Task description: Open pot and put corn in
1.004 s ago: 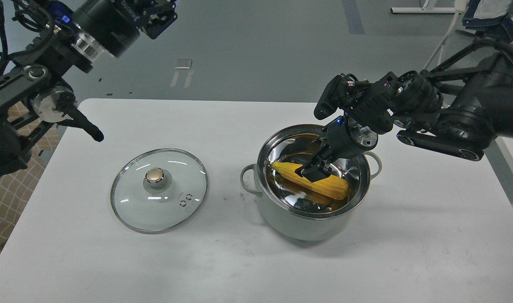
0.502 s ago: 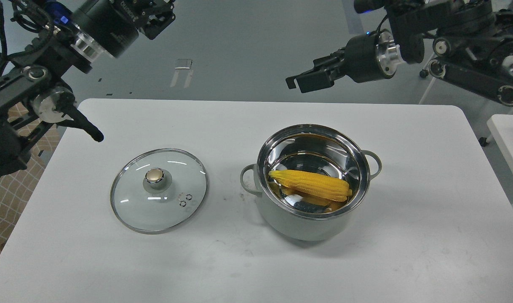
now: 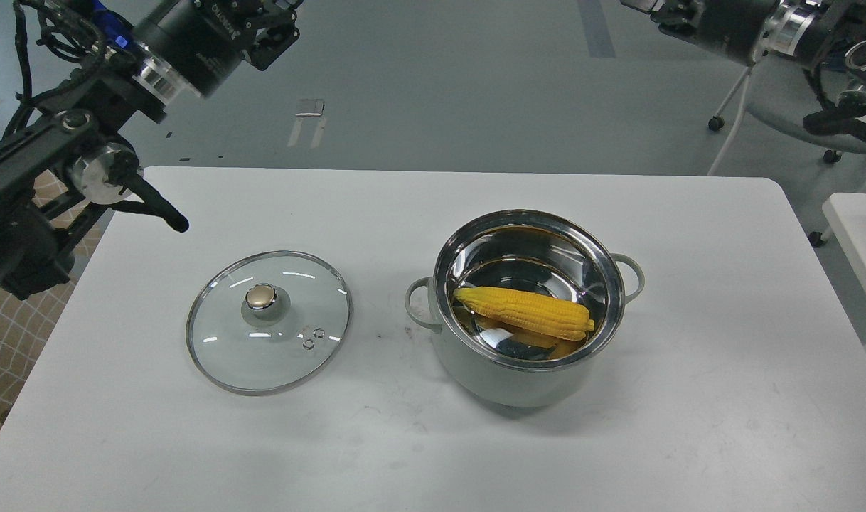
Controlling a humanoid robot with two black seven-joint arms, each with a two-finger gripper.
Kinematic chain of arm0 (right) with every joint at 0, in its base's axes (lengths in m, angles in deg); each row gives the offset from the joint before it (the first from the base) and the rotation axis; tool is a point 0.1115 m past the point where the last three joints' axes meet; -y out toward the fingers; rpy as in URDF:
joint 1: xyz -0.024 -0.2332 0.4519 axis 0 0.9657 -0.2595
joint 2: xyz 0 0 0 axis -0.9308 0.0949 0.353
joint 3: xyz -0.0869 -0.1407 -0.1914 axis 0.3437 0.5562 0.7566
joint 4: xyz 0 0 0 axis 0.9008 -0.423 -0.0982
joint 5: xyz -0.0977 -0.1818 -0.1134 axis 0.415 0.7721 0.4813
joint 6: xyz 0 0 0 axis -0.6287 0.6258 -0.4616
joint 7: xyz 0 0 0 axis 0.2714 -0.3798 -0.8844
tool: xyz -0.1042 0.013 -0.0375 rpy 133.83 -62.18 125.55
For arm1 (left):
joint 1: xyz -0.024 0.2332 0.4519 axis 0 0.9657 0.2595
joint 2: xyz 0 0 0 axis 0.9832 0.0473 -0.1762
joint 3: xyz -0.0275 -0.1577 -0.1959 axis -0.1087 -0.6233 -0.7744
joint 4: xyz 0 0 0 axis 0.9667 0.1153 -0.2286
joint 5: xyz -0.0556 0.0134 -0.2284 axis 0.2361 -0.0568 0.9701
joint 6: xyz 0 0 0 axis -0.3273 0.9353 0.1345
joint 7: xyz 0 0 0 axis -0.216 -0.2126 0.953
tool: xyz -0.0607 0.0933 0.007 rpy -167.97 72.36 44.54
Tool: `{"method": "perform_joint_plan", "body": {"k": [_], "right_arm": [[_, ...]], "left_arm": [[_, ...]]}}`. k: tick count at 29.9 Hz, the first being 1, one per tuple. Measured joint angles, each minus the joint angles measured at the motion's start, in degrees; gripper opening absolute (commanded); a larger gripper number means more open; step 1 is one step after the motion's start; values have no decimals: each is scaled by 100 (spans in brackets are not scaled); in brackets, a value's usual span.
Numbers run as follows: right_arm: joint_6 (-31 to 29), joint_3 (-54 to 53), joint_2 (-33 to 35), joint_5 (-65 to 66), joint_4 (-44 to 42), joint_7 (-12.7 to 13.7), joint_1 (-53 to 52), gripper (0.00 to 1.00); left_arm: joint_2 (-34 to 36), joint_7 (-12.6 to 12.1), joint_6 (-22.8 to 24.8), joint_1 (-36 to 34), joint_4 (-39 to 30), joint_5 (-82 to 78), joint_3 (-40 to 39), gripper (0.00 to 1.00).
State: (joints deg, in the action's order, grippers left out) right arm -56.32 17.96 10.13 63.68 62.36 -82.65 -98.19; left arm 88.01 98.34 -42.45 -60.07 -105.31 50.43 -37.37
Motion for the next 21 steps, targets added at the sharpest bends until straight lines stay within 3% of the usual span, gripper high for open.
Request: {"method": "perform_joint_plan", "body": {"k": [7, 21], "right_arm": [[-71, -1655, -358, -618, -146, 0, 1412, 100], [-450, -2761, -990, -1210, -633, -1, 2579, 100]], "left_arm": [[-809, -277, 769, 530, 857, 444, -746, 98], [-1697, -408, 814, 1019, 1693, 491, -1325, 99]]}}
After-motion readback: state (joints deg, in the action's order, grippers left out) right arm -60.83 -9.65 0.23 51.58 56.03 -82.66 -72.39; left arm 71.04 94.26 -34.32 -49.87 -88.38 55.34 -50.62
